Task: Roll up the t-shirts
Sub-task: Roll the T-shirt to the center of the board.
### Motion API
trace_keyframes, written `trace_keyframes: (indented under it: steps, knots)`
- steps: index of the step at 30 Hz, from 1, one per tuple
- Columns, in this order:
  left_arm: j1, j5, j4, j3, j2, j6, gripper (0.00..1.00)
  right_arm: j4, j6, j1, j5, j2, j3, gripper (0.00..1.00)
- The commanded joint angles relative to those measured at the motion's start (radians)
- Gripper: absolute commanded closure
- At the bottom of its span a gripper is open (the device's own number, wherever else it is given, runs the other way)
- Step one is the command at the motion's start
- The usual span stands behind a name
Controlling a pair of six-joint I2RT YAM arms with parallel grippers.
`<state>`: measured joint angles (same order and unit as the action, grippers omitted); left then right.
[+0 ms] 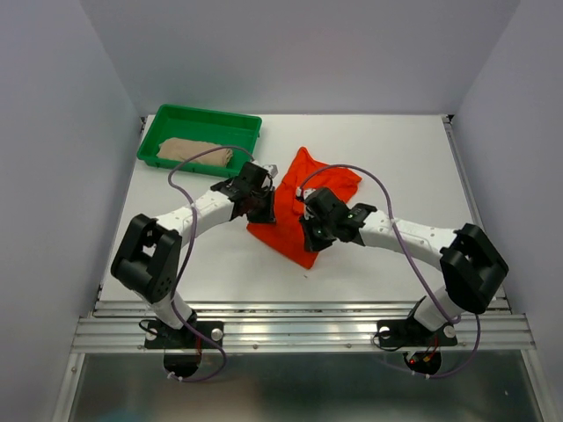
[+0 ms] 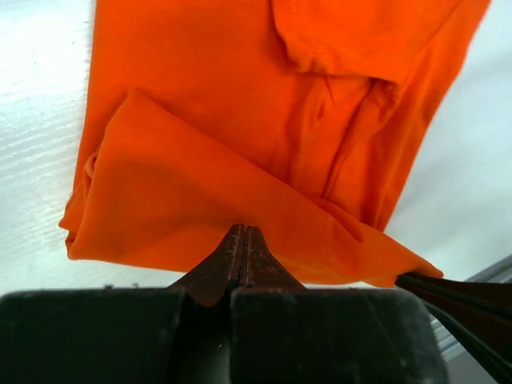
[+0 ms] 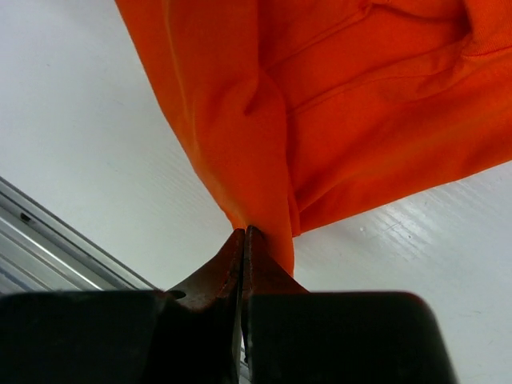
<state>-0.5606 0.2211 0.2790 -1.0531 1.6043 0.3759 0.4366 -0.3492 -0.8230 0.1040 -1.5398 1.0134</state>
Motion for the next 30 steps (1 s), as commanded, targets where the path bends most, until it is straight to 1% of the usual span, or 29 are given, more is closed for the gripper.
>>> trace_keyframes:
  steps: [1, 5, 10, 14, 17, 21, 24, 25, 30]
  knots:
    - [0.005, -0.038, -0.009, -0.062, 0.032, -0.009, 1.0, -0.042, 0.047, 0.03, -0.043, -0.022, 0.017, 0.99]
    - [0.011, -0.051, -0.018, -0.079, 0.069, -0.011, 1.0, -0.053, 0.07, 0.051, -0.059, -0.052, 0.007, 0.99]
    - [0.019, -0.058, -0.043, -0.078, 0.121, -0.011, 1.0, -0.076, 0.098, 0.062, -0.139, -0.121, -0.007, 0.99]
    - [0.022, -0.063, -0.041, -0.079, 0.132, -0.009, 1.0, -0.088, 0.095, 0.062, -0.129, -0.134, 0.001, 0.99]
    - [0.024, -0.074, -0.026, -0.076, 0.095, 0.0, 1.0, -0.098, 0.079, 0.062, -0.072, -0.076, 0.002, 0.99]
    - [0.022, -0.1, 0.002, -0.081, 0.031, 0.006, 1.0, -0.117, 0.029, 0.062, -0.024, 0.006, 0.01, 0.99]
    - [0.028, -0.137, 0.029, -0.084, 0.0, 0.009, 1.0, -0.197, -0.049, 0.062, 0.008, 0.043, -0.002, 0.99]
    - [0.03, -0.141, 0.031, -0.081, -0.007, 0.009, 1.0, -0.205, -0.085, 0.062, 0.0, 0.041, -0.001, 0.99]
    - [0.051, -0.155, 0.009, -0.05, 0.012, 0.021, 1.0, -0.231, -0.128, 0.062, -0.017, -0.037, 0.045, 0.99]
